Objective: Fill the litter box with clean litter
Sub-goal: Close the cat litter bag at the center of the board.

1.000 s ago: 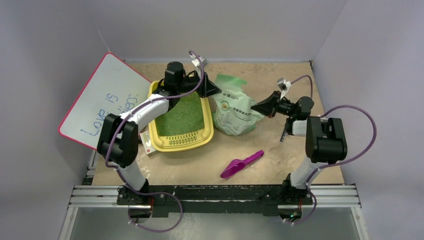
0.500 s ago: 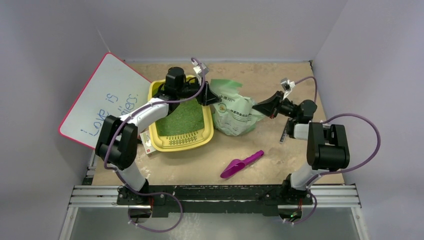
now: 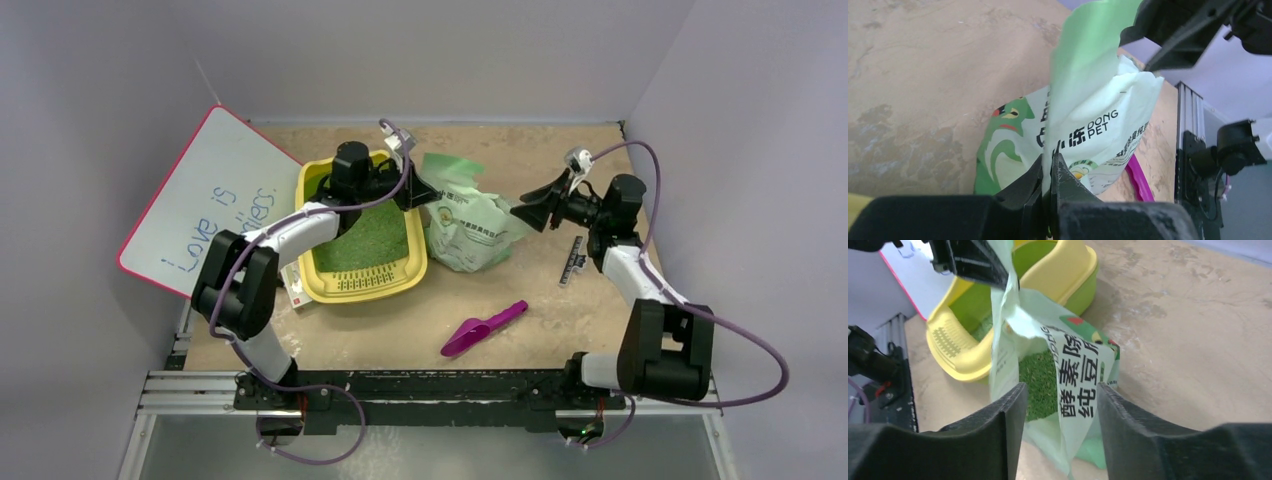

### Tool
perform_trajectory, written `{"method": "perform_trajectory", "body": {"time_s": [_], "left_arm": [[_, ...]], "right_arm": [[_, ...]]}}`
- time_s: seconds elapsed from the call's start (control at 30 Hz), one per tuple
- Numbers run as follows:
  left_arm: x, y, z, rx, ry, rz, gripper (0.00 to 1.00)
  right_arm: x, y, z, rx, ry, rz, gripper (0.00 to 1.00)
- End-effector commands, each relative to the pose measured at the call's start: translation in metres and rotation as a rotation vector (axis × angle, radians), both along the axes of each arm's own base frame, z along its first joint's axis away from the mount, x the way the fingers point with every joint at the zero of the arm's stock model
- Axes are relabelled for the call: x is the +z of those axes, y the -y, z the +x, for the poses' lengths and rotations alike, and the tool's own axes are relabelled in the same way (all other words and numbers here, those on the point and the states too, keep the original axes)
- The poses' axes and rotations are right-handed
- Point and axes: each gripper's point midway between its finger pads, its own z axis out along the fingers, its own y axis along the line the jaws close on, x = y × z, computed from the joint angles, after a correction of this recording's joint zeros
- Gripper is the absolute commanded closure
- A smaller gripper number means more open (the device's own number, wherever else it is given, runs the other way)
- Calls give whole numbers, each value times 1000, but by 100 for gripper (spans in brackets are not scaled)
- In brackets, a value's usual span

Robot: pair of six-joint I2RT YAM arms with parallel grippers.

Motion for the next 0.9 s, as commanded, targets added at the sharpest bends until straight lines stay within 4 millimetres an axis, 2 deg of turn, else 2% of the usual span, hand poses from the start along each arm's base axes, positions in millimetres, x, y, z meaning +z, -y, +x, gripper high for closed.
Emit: {"method": "perform_trajectory", "body": {"time_s": [0.0, 0.1, 0.23, 0.4, 0.47, 0.53, 0.6, 0.63, 0.7, 0.87], "left_arm": [[41, -23, 29, 136, 57, -135, 100], [40, -24, 31, 131, 57, -113, 100], [37, -30, 38, 157, 50, -83, 100], [35, -39, 47, 192, 36, -83, 100], [34, -39, 48, 197, 31, -80, 100], [35, -40, 50, 203, 30, -80, 100], [35, -39, 52, 203, 25, -83, 100], [35, -38, 52, 197, 23, -86, 100], [37, -37, 53, 197, 20, -90, 100], [34, -37, 54, 203, 9, -90, 100]], "right_arm": [[-5, 10, 0, -52, 32, -92, 42], [4, 18, 3, -114, 76, -107, 30], [9, 19, -9, -84, 154, -184, 17], [18, 42, 2, -251, 184, -217, 15], [30, 41, -3, -251, 229, -190, 13], [32, 33, -13, -191, 253, -174, 12], [28, 23, -23, -101, 245, -156, 12], [24, 21, -24, -79, 231, -149, 7], [12, 20, -20, -59, 183, -130, 2], [-16, 19, -3, -27, 79, -74, 1]]}}
